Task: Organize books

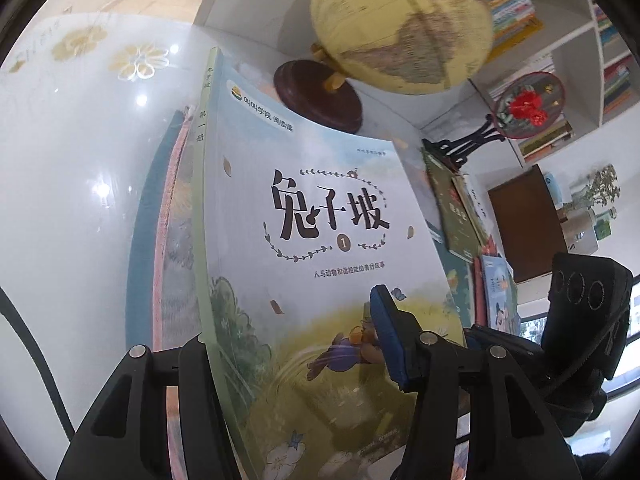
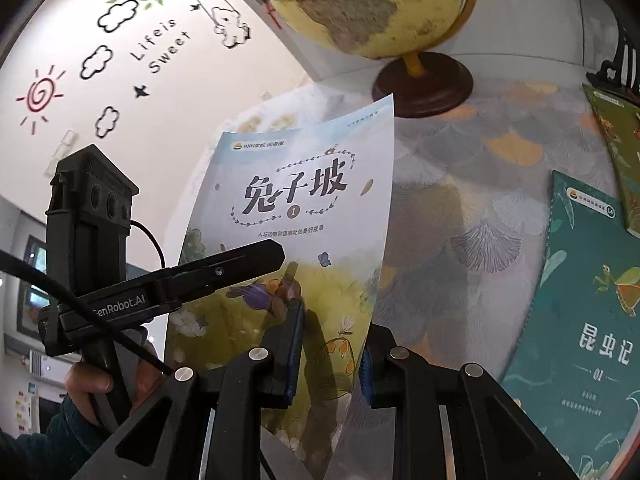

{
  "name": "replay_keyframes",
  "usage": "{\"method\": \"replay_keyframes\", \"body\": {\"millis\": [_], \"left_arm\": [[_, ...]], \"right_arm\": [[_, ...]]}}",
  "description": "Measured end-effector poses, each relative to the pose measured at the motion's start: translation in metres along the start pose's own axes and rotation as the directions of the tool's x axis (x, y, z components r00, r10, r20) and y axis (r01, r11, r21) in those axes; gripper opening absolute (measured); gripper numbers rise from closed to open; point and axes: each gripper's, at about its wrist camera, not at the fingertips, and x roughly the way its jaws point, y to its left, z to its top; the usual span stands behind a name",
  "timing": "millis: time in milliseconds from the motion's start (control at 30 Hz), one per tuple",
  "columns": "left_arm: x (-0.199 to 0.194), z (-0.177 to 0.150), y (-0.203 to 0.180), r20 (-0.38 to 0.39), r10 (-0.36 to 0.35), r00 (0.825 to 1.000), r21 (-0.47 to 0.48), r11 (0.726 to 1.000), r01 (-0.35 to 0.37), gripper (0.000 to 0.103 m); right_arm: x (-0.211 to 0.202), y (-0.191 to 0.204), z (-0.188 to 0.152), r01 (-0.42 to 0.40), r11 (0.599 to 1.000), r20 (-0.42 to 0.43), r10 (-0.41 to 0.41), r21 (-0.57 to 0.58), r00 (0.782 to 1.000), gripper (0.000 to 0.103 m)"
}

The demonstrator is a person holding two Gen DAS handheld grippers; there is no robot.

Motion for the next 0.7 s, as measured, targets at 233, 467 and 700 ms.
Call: {"method": "replay_keyframes", "body": {"millis": [233,467,700], "left_arm": [[0.023,0.000,0.018,-0.058,0.033,0.998,-0.011,0.999,-0.034,0.050],[0.016,0.003,0.028,-0.083,0.081,0.993,-0.001,0.997,-0.081,0.050],[-0.021,-0.004,0.057,-0.039,0.244,0.969,-0.068,0.967,-0.247,0.050]], "right_arm": [[0.020,-0.012,0.004,0.043,0.997,-0.027,-0.041,0.067,0.999,0.024],[0.035,-0.030,-0.009,0.044,0.991,-0.070,-0.035,0.130,0.997,0.034],[0.033,-0.027,-0.013,0.070,0.992,-0.076,-0.062,0.107,0.995,0.035]]}}
